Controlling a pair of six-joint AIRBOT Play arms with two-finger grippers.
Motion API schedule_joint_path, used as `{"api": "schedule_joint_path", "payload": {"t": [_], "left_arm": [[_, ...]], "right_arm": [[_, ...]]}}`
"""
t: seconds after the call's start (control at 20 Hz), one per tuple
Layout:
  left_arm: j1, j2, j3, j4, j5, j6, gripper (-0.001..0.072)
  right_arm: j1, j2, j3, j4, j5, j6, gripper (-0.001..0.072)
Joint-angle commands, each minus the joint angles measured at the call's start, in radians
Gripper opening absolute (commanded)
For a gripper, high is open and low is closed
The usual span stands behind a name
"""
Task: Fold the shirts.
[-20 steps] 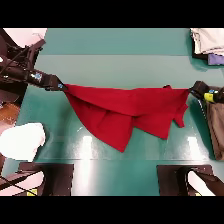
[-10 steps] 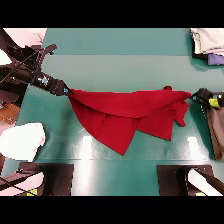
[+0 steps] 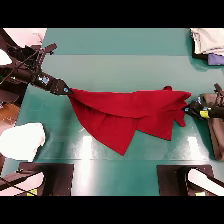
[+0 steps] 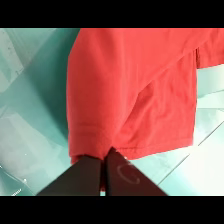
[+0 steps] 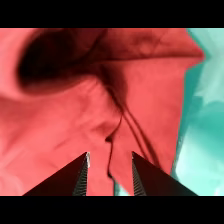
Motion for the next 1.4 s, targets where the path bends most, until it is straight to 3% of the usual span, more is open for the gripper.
{"api": "schedule_joint_path", "payload": {"t": [0.0,0.05,0.15,0.4,0.9,1.1,1.15,1.35], "left_arm": [[0.000,-0.001,0.000,0.000,0.000,0.000,0.0022],[0.000,-0.001,0.000,0.000,0.002,0.000,0.0022],[0.000,-0.001,0.000,0.000,0.008,0.000,0.0022],[0.000,-0.001,0.000,0.000,0.008,0.000,0.0022],[0.000,-0.001,0.000,-0.003,0.004,-0.004,0.0022],[0.000,-0.001,0.000,-0.003,-0.003,-0.003,0.0022],[0.000,-0.001,0.000,-0.003,-0.001,-0.003,0.0022],[0.000,-0.001,0.000,-0.003,0.008,-0.003,0.0022]], "right_arm": [[-0.003,-0.066,-0.006,0.054,-0.032,-0.070,0.0320],[-0.001,-0.072,-0.006,0.054,-0.040,-0.073,0.0322],[0.007,-0.072,-0.006,0.054,-0.061,-0.098,0.0390],[0.026,-0.073,-0.006,0.108,-0.095,-0.203,0.0390],[0.105,-0.129,-0.006,0.110,-0.098,-0.259,0.0389],[0.131,-0.069,-0.006,0.129,-0.137,-0.274,0.0371],[0.130,-0.048,-0.006,0.129,-0.152,-0.274,0.0357],[0.118,-0.022,-0.006,0.130,-0.143,-0.274,0.0066]]}}
